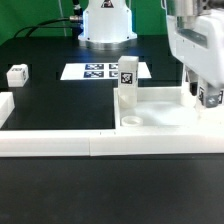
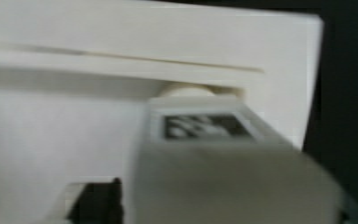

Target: Assemble square table

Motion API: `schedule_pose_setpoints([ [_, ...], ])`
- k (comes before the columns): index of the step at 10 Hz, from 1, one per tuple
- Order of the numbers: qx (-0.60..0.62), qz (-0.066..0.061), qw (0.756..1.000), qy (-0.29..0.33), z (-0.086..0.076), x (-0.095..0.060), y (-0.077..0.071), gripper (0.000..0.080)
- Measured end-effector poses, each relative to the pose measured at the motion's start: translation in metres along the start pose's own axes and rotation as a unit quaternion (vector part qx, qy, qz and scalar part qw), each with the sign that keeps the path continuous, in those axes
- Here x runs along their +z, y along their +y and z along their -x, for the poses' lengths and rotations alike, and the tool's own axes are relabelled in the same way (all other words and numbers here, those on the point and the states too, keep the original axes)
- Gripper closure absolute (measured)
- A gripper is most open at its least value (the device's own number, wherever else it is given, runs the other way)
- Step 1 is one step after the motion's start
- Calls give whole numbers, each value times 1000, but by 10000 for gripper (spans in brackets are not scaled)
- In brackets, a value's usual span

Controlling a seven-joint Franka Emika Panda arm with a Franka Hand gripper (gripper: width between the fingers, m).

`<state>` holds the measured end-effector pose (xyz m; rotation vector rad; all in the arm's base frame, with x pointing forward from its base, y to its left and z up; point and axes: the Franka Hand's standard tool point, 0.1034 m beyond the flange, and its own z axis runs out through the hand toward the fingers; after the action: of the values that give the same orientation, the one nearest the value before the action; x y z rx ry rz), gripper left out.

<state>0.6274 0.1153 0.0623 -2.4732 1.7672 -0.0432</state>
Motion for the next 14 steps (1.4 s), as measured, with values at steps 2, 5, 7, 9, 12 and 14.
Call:
schedule_pose_setpoints([
  [2,-129,-12,992,2,16,-6,-3,181],
  [5,-259,-11,966,9,9,-4,-1,151],
  [7,-415,-24,909,29,0,-5,-5,151],
  [9,-505,-32,862,40,-11,-16,-16,151],
  [12,-474,-32,879,38,-11,-15,-16,412],
  [14,-406,-35,912,35,-11,-15,-16,548],
])
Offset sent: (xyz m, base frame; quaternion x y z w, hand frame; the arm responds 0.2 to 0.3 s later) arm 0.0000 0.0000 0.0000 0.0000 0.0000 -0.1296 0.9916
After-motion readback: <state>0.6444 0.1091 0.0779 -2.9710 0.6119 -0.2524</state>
